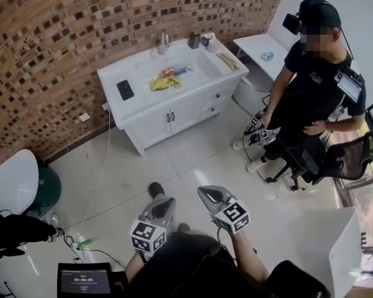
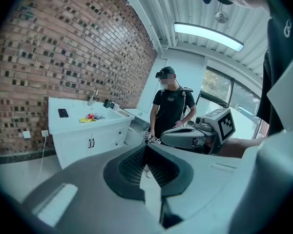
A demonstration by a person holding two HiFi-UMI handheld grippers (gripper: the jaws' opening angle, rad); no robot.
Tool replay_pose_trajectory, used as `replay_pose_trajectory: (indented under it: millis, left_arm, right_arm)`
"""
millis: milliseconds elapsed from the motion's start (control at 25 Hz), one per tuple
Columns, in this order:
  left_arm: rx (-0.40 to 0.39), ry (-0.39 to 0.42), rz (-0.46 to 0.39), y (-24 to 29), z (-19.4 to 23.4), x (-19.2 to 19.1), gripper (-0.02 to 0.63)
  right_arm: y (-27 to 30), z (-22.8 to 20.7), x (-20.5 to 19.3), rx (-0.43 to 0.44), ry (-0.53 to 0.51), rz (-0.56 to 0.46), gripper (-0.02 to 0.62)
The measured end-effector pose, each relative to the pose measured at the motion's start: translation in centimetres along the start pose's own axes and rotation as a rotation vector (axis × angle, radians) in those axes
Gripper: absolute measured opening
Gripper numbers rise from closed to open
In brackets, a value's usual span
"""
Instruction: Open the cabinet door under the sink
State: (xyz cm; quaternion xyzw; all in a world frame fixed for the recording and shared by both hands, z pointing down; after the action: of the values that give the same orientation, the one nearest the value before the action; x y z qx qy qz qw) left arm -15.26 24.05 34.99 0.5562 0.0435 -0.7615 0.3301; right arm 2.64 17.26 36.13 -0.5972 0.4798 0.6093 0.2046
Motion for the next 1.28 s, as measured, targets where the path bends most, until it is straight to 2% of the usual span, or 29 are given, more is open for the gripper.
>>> replay_pose_trajectory:
  millis: [200, 360, 520, 640, 800, 1000, 1160, 1280]
  left_arm:
    - [-0.049, 0.003, -0.005, 4.8, 5.0, 3.7, 0.015]
    - [-0.075, -0.032, 0.01, 7.5, 9.8, 5.9, 0.015]
    - [-0.093, -0.043, 0.01, 10.1, 14.5, 8.2, 0.015]
    - [-0.077, -0.075, -0.011, 12.3, 18.6, 9.1, 0.015]
    - [-0.084, -0.07, -0.019, 16.5, 22.4, 10.7, 0.015]
    - [-0.114, -0.045, 0.03, 21.5, 24.2, 10.3, 0.015]
    - [-0.07, -0.022, 0.095, 24.5, 27.0, 9.0, 0.015]
    - [-0.009, -0.05, 0.124, 26.1, 28.2, 7.8, 0.015]
  right_arm:
    - [4.5, -4.8, 3.4, -0.058, -0.023, 0.012, -0.009]
    - [8.6, -6.9, 6.1, -0.086, -0.024, 0.06, -0.009]
    - [13.1, -8.5, 7.5, -0.061, -0.023, 0.131, -0.009]
    - [17.7, -9.6, 7.6, -0.022, -0.07, 0.199, -0.009]
    - [22.5, -11.5, 8.0, -0.047, -0.08, 0.208, -0.009]
    - [24.9, -15.8, 6.4, -0.116, -0.027, 0.214, -0.009]
    - [28.2, -19.8, 3.3, -0.122, 0.044, 0.194, -0.009]
    - [30.7, -22.2, 0.1, -0.104, 0.118, 0.198, -0.009]
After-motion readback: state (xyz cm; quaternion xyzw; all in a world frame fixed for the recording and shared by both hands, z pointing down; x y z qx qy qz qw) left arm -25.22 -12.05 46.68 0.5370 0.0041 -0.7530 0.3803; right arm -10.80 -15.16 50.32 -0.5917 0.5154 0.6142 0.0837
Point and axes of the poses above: the fingertips, and each gripper's own axes: y forward along the fingers, z to its left, x out of its top, the point moved 8 cm from there along -y, backward along the fingers, and after that the axes turned 4 degrees about -z, right-handed, at the moved point
